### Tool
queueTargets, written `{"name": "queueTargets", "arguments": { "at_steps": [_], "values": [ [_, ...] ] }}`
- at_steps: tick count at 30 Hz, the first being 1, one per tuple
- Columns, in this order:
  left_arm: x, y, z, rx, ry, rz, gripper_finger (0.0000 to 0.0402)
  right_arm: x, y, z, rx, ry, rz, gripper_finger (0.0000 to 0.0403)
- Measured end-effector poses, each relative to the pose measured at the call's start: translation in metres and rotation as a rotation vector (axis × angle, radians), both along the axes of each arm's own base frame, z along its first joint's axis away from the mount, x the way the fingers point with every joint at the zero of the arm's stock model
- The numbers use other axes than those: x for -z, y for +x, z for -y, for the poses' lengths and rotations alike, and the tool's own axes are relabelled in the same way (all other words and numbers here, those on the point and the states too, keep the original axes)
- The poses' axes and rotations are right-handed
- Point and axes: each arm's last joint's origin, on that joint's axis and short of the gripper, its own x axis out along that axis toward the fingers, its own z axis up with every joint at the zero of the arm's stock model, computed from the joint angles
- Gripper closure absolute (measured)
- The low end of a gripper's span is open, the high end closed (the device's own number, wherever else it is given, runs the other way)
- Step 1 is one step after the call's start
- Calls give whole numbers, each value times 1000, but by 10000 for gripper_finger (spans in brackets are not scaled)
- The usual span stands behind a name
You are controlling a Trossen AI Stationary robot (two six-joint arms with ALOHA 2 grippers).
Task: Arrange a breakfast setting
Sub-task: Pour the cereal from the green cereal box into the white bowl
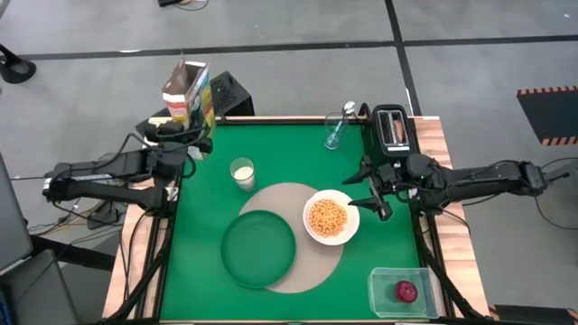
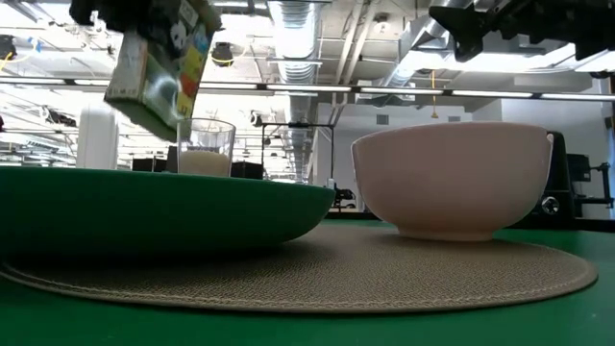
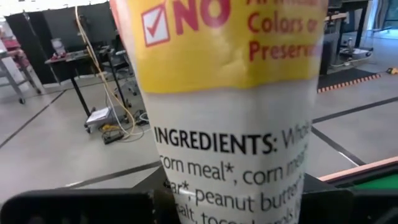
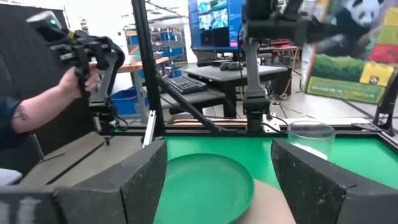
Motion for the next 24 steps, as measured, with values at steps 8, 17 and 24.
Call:
{"name": "queueTargets", "arguments": {
  "at_steps": [8, 17, 24],
  "values": [
    [50, 1, -3, -45, 10, 19, 309, 0, 0, -5, -31, -1, 0, 97],
    [106, -2, -3, -98, 19, -60, 309, 0, 0, -9, -56, -7, 1, 97],
    [138, -9, -3, -161, 31, 5, 309, 0, 0, -12, -54, -5, 1, 97]
  ]
}}
